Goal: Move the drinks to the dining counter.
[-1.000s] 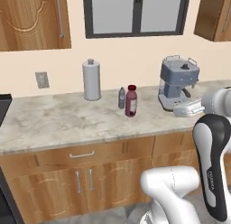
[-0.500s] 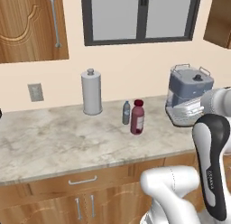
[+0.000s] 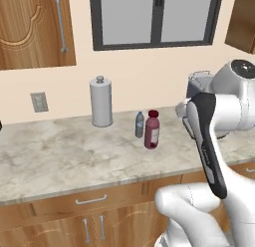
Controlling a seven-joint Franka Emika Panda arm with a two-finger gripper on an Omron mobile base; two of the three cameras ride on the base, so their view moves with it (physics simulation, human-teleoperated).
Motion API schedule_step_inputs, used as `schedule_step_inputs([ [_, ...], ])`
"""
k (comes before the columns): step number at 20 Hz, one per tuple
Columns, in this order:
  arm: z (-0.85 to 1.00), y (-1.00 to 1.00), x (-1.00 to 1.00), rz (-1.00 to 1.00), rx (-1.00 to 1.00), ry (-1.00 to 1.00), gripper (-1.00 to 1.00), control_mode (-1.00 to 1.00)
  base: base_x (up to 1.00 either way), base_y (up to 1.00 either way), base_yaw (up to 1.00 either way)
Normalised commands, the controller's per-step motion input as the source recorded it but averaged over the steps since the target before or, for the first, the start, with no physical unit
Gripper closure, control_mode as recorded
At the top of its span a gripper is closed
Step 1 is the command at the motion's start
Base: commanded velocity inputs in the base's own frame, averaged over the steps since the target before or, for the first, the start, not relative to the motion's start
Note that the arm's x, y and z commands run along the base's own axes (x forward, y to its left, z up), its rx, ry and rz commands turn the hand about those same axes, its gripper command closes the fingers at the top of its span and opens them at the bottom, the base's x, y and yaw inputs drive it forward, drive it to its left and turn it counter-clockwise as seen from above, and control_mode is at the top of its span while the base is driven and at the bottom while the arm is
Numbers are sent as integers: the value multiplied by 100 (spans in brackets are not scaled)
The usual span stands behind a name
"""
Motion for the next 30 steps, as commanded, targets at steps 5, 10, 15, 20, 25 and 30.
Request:
schedule_step_inputs([
  [5,0,1,5,-2,0,13,-100,-100,0,0,0],
  [10,-10,4,30,0,0,3,-100,-100,0,0,0],
  [15,-28,30,67,0,0,8,-100,-100,0,0,0],
  [20,-26,15,79,0,0,13,-100,-100,0,0,0],
  [25,-32,10,89,0,0,19,-100,-100,0,0,0],
  [30,-35,4,72,0,0,20,-100,-100,0,0,0],
])
